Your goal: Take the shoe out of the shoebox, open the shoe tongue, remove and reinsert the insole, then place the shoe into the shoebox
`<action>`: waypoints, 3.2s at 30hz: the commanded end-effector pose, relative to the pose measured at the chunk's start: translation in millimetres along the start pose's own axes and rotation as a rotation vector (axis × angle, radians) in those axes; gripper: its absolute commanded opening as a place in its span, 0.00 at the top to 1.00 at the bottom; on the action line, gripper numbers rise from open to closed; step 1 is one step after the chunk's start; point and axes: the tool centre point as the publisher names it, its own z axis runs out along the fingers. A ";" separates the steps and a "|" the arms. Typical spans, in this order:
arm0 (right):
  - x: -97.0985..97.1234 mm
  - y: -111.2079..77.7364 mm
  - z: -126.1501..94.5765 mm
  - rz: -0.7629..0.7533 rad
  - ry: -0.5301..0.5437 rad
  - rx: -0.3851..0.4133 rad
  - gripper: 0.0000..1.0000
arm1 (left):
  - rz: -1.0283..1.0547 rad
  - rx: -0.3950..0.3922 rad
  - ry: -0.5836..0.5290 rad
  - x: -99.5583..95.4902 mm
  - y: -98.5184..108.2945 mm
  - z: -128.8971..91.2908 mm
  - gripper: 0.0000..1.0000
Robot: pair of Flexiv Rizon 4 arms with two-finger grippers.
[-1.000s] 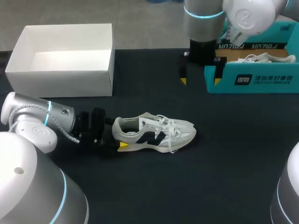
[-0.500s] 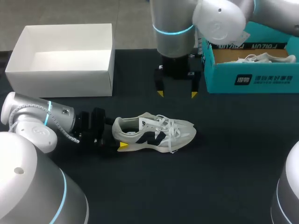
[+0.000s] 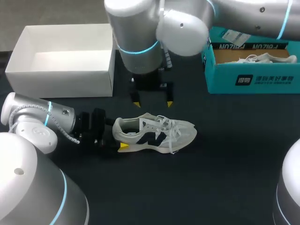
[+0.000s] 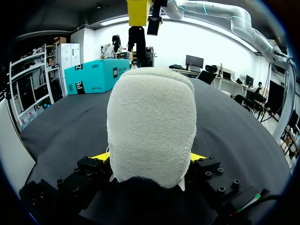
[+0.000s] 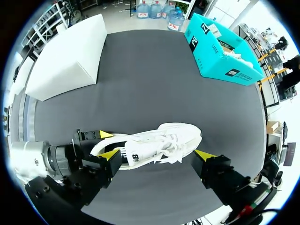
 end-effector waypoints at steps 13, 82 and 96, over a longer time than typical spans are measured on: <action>28.8 -20.7 36.9 -0.019 -0.096 0.029 0.00 | 0.000 -0.003 0.000 -0.9 0.8 0.9 1.00; -74.7 -13.4 66.0 0.048 -0.074 0.169 1.00 | 0.000 -0.003 0.000 -0.9 0.8 0.9 1.00; -84.7 -25.2 112.2 0.108 -0.043 0.245 1.00 | 0.000 -0.003 0.000 -0.9 0.8 0.9 1.00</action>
